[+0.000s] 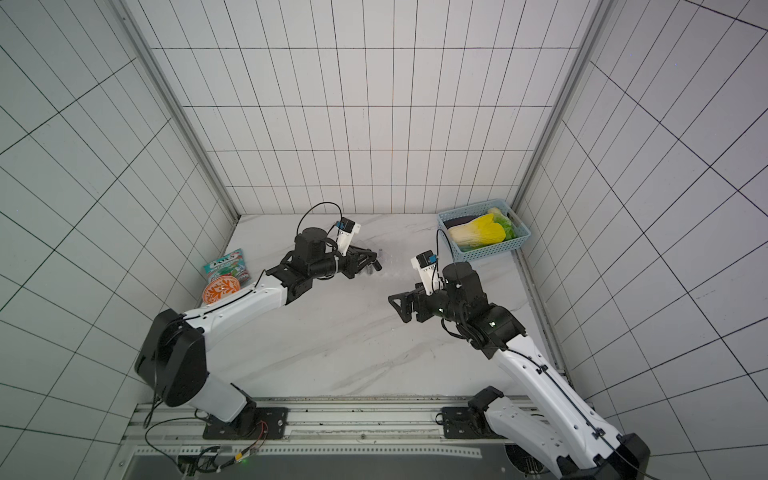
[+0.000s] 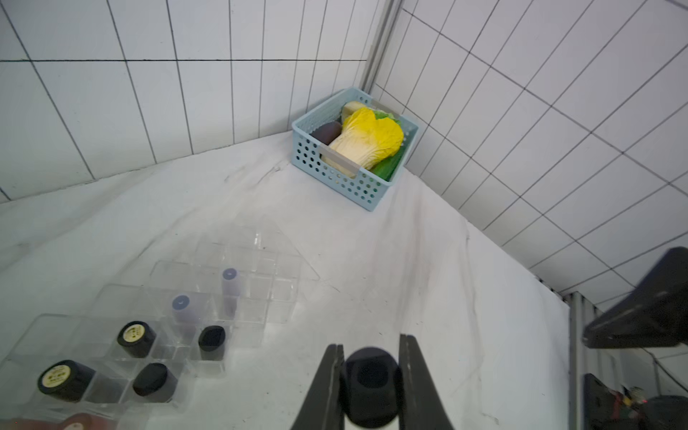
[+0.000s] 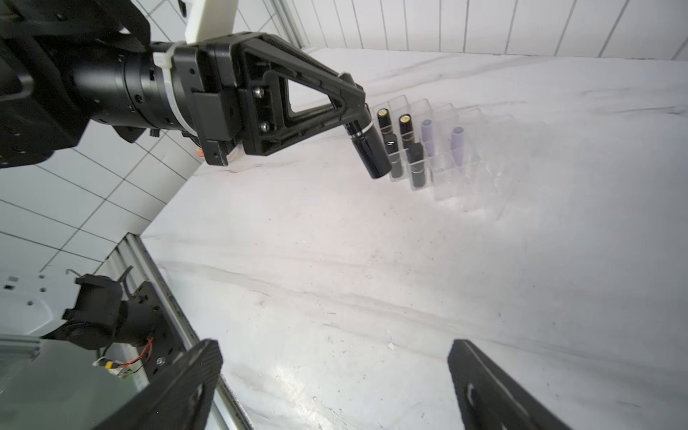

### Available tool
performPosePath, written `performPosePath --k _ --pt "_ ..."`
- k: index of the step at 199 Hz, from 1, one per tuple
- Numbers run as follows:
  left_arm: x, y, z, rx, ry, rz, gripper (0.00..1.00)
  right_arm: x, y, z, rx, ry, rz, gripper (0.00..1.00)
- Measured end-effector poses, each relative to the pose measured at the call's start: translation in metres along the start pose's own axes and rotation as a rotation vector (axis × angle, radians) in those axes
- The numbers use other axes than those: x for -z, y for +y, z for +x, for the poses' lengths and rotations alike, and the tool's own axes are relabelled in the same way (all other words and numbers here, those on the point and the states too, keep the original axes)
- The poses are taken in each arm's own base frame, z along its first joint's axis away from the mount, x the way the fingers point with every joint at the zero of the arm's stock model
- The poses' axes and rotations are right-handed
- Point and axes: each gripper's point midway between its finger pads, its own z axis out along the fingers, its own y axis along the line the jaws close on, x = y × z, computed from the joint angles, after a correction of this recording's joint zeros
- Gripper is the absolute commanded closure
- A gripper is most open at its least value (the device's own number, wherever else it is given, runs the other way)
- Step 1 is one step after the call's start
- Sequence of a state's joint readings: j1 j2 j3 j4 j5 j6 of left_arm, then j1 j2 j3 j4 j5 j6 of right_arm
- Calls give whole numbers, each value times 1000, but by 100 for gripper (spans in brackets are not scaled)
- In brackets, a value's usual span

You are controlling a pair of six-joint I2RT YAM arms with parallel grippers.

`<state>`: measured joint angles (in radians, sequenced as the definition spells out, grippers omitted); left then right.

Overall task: Arrange the lipsticks in the organizer
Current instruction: Place the lipstick in the storage box.

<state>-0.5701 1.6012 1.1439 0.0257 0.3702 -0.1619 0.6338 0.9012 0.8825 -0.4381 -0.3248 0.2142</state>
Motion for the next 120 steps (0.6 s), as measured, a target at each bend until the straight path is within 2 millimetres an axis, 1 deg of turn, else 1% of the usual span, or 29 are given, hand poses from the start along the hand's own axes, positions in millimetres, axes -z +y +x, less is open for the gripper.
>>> performPosePath --k 21,25,28,41,66,90,120 --pt "-27 25 7 -54 9 -104 97 4 -16 7 -4 -15 79 1" --pt "-27 27 7 -58 8 -112 97 5 -18 8 -5 -18 90 1" --pt "-33 32 10 -64 13 -127 97 6 -20 9 -6 -20 96 1" --pt "-46 46 19 -82 29 -175 96 10 -25 8 -6 -35 128 1" --pt "-63 68 36 -102 51 -245 96 14 -30 5 -5 -56 161 1" --pt "-73 77 41 -121 59 -277 96 14 -31 5 -5 -56 167 1" --pt "-80 80 29 -141 30 -286 96 15 -32 5 -7 -57 167 1"
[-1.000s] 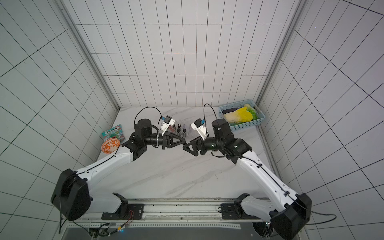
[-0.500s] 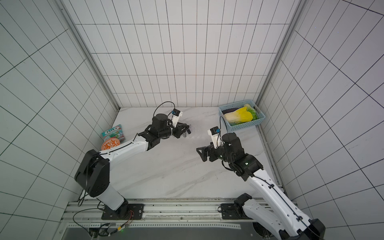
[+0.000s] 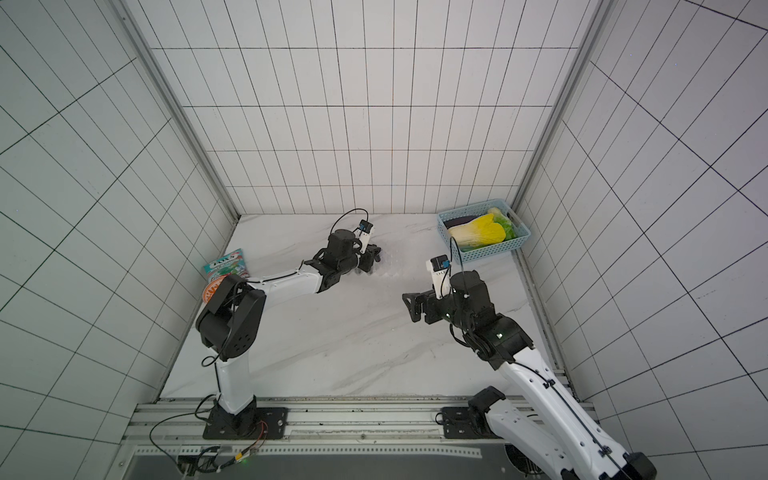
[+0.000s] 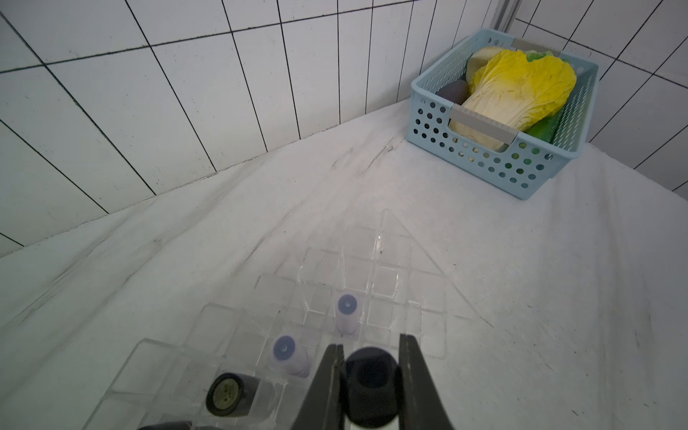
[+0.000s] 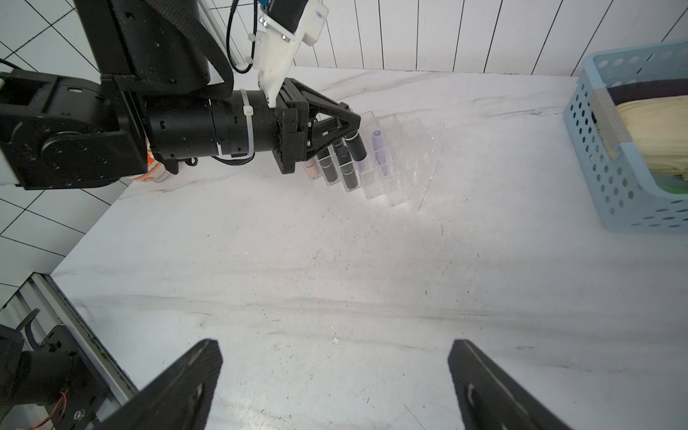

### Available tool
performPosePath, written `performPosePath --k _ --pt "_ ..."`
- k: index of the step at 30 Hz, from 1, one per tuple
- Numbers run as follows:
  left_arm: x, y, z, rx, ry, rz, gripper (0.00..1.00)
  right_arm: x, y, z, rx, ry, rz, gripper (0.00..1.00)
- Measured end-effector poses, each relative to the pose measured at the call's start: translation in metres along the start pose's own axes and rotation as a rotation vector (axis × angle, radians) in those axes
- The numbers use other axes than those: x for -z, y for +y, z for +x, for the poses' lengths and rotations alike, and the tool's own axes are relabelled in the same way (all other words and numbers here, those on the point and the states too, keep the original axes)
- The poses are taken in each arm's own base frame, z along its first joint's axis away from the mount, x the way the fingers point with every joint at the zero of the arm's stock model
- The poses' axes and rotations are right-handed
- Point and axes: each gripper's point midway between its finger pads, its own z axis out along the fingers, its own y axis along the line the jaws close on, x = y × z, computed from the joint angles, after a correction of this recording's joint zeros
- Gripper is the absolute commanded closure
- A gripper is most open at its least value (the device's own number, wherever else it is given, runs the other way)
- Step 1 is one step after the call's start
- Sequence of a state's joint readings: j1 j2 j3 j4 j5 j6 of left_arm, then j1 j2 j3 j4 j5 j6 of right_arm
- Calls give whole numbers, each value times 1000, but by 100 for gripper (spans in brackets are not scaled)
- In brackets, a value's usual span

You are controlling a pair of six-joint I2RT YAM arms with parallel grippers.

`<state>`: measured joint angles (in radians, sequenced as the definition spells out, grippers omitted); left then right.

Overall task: Arrange the lipsticks in the organizer
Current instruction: Place the lipstick in the storage box.

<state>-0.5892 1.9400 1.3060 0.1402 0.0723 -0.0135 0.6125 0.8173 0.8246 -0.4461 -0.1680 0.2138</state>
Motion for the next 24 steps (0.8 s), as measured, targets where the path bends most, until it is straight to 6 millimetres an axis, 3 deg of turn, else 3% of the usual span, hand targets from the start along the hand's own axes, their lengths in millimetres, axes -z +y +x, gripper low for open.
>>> performPosePath --k 5,10,17,24 --pt "-7 -3 -8 -13 -24 6 95 0 0 1 -1 2 0 1" --pt "-17 -4 9 -15 15 8 95 1 0 2 -2 4 -2 1" --pt "-17 -4 14 -15 15 2 94 3 0 1 -6 -1 0 1" --pt "-18 -5 14 -18 8 -6 85 3 0 2 -7 4 -4 1"
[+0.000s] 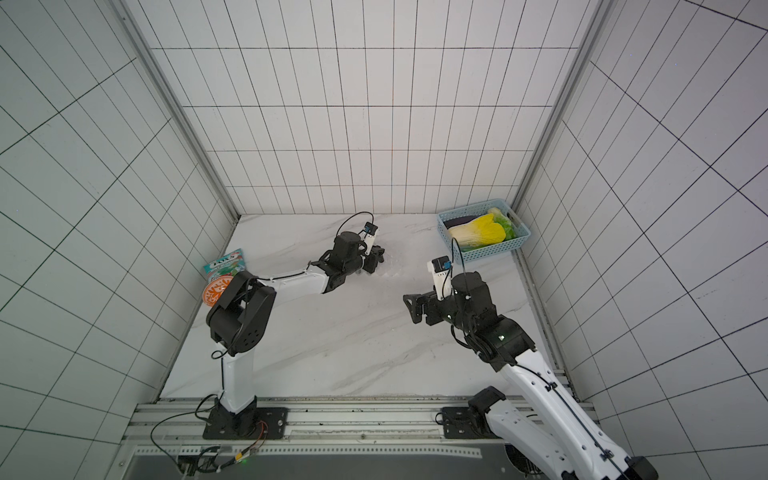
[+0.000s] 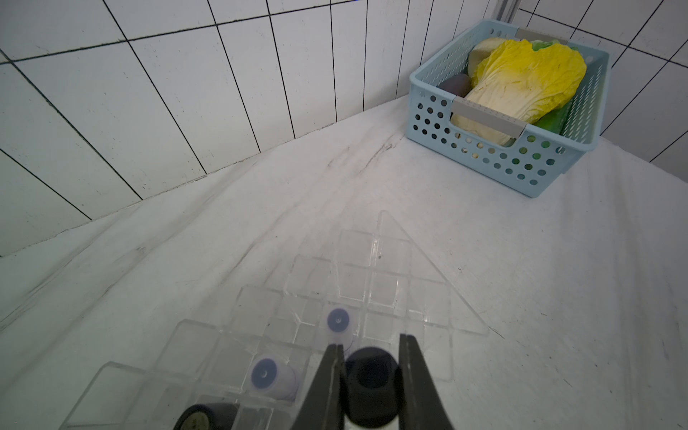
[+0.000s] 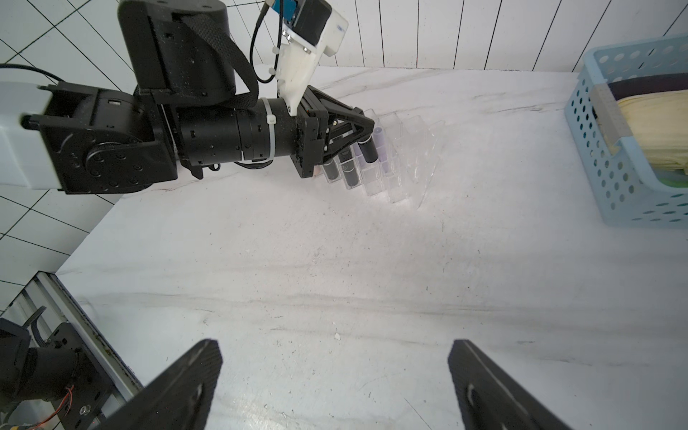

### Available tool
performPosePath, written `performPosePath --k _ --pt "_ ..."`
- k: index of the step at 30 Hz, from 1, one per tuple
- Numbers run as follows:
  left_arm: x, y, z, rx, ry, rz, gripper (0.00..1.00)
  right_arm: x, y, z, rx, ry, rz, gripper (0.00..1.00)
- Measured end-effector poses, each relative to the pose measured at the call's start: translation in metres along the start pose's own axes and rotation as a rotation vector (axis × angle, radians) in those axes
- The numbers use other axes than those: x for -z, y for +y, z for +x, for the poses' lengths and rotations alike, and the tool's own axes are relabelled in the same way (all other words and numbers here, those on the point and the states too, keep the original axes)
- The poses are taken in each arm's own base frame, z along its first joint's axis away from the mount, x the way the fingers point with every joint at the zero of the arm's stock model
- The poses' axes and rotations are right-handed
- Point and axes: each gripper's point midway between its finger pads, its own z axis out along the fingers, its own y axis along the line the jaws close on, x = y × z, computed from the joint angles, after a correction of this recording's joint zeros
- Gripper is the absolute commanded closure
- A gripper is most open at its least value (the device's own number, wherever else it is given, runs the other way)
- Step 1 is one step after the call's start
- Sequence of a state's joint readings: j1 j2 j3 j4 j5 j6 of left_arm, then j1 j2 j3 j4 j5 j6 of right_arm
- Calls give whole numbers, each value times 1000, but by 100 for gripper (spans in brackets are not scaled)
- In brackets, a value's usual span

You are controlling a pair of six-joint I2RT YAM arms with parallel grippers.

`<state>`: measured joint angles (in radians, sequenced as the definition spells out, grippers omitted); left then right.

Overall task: Arrange the lipsticks in the organizer
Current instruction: Place the lipstick in the storage box.

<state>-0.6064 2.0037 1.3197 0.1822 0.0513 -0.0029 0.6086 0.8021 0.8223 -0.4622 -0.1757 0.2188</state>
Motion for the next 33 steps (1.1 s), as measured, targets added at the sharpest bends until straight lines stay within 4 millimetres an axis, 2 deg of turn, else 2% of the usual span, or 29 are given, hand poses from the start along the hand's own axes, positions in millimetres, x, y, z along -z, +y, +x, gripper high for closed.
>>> performPosePath --k 12,19,22,24,27,30,33 --pt "1 2 0 -1 -10 -26 85 -1 -1 3 -1 7 1 1" --pt "15 2 18 -10 17 -87 83 -1 -1 3 -1 8 1 1" --pt "16 3 20 -12 22 -100 73 -1 -1 3 -1 9 0 1" --pt "16 3 20 -12 20 -106 54 -1 -1 3 -1 9 0 1" --pt "16 3 20 -10 18 -107 45 -2 -1 3 -1 11 0 1" --pt "16 3 19 -15 18 -107 24 -3 -1 4 -2 16 1 1" --pt "25 1 18 -7 6 -103 20 -7 -7 5 -3 24 31 1"
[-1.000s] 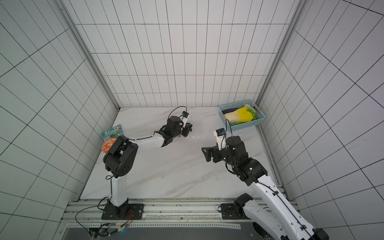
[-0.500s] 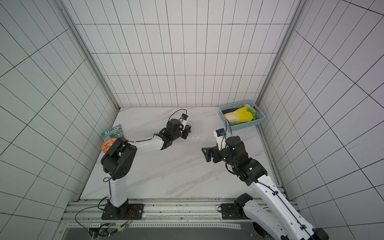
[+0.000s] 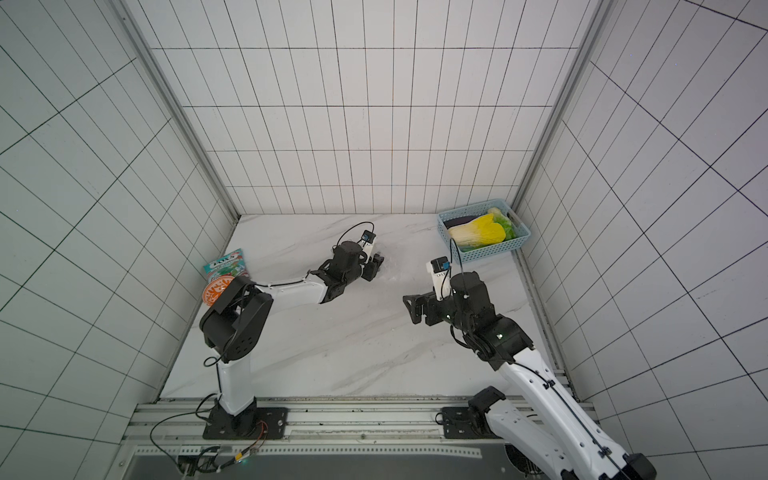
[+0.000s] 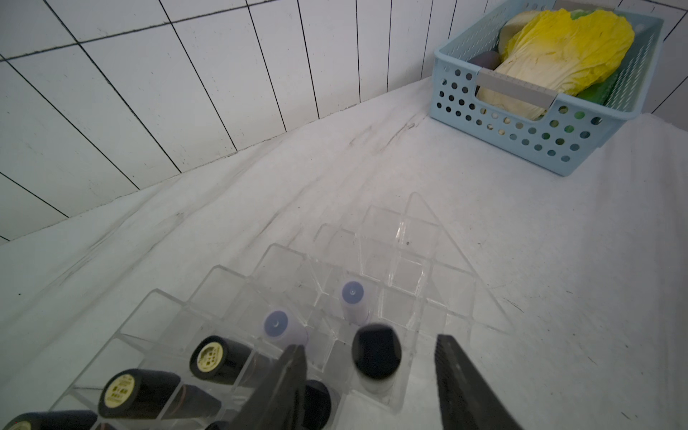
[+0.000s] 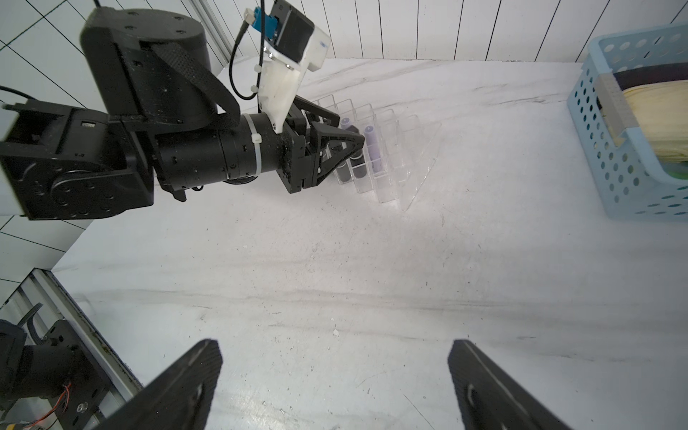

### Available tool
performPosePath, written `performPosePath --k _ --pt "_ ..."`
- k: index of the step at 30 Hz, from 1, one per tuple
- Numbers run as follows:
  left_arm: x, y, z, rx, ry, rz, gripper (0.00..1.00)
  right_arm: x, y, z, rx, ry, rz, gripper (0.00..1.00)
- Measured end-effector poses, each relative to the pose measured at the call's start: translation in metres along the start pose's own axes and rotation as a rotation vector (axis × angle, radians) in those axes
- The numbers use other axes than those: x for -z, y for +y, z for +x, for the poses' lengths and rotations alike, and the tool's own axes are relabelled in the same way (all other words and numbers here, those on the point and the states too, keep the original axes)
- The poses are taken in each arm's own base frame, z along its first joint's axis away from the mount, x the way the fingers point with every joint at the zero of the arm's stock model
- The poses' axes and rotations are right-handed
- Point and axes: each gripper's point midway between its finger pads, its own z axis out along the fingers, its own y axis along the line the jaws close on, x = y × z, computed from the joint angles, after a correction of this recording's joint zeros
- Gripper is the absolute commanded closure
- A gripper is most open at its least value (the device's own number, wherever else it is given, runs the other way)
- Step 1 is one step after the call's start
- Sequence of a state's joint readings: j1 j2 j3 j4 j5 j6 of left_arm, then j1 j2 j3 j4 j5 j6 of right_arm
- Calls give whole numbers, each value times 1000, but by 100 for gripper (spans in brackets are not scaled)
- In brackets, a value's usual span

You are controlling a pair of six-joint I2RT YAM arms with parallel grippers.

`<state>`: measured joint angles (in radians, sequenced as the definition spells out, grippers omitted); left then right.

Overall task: Arrange the lipsticks in the organizer
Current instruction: Place the lipstick in the storage box, then reset both arms

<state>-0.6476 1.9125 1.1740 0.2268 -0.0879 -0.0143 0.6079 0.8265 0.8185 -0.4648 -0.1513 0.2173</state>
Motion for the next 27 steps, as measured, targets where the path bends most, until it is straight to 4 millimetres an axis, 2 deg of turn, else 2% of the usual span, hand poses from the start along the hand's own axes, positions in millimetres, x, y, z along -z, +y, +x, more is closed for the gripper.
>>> performPosePath --k 2,5,6,8,10,12,14,16,17,18,20,21,23,24,27 --pt "19 0 -6 11 -15 6 17 -5 -7 1 -2 11 36 1" --pt "44 -3 -40 27 -100 28 15 -15 -17 5 -11 43 76 1" --pt "52 -5 -57 32 -147 39 14 -18 -20 7 -15 55 88 1" --pt "56 -6 -69 39 -184 47 13 -19 -21 8 -16 60 91 1" --pt "59 -5 -69 49 -186 46 12 -17 -22 6 -16 51 100 1" --pt "71 1 -56 71 -169 37 12 -13 -25 3 -14 30 120 1" --pt "100 19 -47 115 -160 4 10 -3 -34 -6 -15 -16 166 1" --pt "137 54 -54 187 -202 -54 8 4 -48 -15 -13 -62 231 1" --pt "157 78 -59 228 -237 -100 8 6 -58 -21 -17 -85 272 1" --pt "187 112 -65 282 -294 -176 7 7 -68 -24 -25 -101 307 1" --pt "235 160 -65 349 -384 -306 6 6 -98 -25 -47 -120 401 1" --pt "256 179 -59 375 -421 -370 4 4 -111 -24 -62 -122 438 1" --pt "285 200 -35 405 -467 -472 2 -1 -141 -14 -92 -115 513 1" --pt "291 205 -12 416 -472 -520 2 -4 -159 -7 -111 -110 552 1" --pt "281 211 54 421 -404 -601 2 -11 -203 18 -150 -96 642 1"
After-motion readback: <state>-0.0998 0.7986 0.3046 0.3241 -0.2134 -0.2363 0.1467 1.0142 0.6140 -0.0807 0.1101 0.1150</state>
